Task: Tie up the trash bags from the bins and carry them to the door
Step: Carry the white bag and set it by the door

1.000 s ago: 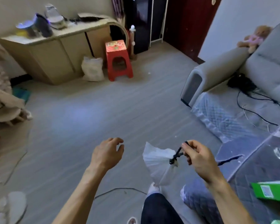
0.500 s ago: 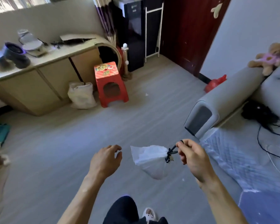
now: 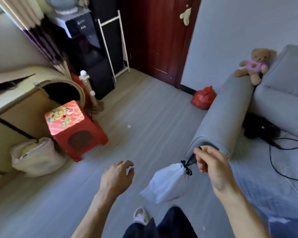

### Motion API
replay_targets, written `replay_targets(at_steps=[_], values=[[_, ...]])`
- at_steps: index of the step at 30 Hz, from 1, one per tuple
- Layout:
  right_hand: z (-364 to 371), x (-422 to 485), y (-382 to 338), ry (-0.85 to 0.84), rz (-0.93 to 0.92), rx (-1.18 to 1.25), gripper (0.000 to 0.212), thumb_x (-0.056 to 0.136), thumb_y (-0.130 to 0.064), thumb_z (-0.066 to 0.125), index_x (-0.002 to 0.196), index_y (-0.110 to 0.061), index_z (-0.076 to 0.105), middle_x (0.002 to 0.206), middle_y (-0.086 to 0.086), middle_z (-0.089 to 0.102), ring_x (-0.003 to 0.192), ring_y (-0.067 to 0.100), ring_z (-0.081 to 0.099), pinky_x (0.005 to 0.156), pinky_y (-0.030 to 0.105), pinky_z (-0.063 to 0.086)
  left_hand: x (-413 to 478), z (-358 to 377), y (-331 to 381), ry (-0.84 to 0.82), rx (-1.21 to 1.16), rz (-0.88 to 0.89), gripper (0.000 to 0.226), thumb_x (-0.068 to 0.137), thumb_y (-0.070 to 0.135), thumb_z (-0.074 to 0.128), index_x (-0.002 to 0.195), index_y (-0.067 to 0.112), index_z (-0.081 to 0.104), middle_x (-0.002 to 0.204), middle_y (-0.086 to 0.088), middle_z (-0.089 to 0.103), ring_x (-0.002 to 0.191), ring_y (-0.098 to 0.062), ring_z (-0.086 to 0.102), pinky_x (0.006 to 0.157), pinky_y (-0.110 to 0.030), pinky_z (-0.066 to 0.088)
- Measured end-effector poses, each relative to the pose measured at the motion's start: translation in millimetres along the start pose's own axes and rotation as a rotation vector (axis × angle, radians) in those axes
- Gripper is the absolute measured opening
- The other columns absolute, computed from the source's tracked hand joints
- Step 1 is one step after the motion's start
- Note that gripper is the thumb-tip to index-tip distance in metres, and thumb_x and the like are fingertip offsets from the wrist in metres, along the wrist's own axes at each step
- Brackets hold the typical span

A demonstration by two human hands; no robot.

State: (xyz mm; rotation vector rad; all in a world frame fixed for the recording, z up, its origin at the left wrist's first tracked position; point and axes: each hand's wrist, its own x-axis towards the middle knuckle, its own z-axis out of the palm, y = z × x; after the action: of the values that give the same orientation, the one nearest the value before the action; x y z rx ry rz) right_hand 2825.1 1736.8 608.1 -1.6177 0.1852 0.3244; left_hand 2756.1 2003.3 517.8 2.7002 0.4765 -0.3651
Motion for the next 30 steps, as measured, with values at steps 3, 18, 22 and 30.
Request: replay_targets(at_steps=[3,18,22,30], values=[[12.1,54.3,-21.1,0.077,0.009,0.028,0.036,0.093,-0.011,0.06,0.059,-0.013,0.045,0.053,-0.003,0.042,0.052,0.013,0.036,0.055,0.025,0.031,75.5,-27.1,12.1,-0.021,0.002,0.05,0.028,0.096,0.044,0.044,0.12,0.039,0.058,0.12,0.018,0.063,0.114,-0.01,0.057,0.084,-0.03,0.051],[16.1,397.9,-125.8,0.217,0.082,0.056,0.036,0.074,-0.04,0.063,0.065,-0.008,0.05,0.056,0.004,0.049,0.055,0.017,0.043,0.056,0.031,0.034,454.8,-110.8,145.0,-0.148,0.133,0.247,0.031,0.097,0.044,0.041,0.124,0.039,0.055,0.126,0.018,0.061,0.114,-0.013,0.058,0.089,-0.031,0.049],[14.1,479.2,-150.6,0.266,0.104,0.032,0.042,0.074,-0.042,0.062,0.062,-0.004,0.048,0.055,0.004,0.049,0.059,0.019,0.045,0.059,0.034,0.034,543.6,-131.5,185.5,-0.163,0.151,0.299,0.032,0.098,0.043,0.039,0.126,0.039,0.055,0.127,0.017,0.06,0.115,-0.013,0.058,0.091,-0.031,0.047],[21.1,644.3,-180.9,0.412,0.151,0.095,0.034,0.074,-0.038,0.063,0.067,-0.006,0.054,0.054,0.002,0.052,0.052,0.015,0.048,0.052,0.024,0.038,730.8,-157.6,242.5,-0.243,0.187,0.435,0.032,0.098,0.042,0.041,0.126,0.037,0.056,0.127,0.014,0.061,0.112,-0.013,0.06,0.093,-0.032,0.047]])
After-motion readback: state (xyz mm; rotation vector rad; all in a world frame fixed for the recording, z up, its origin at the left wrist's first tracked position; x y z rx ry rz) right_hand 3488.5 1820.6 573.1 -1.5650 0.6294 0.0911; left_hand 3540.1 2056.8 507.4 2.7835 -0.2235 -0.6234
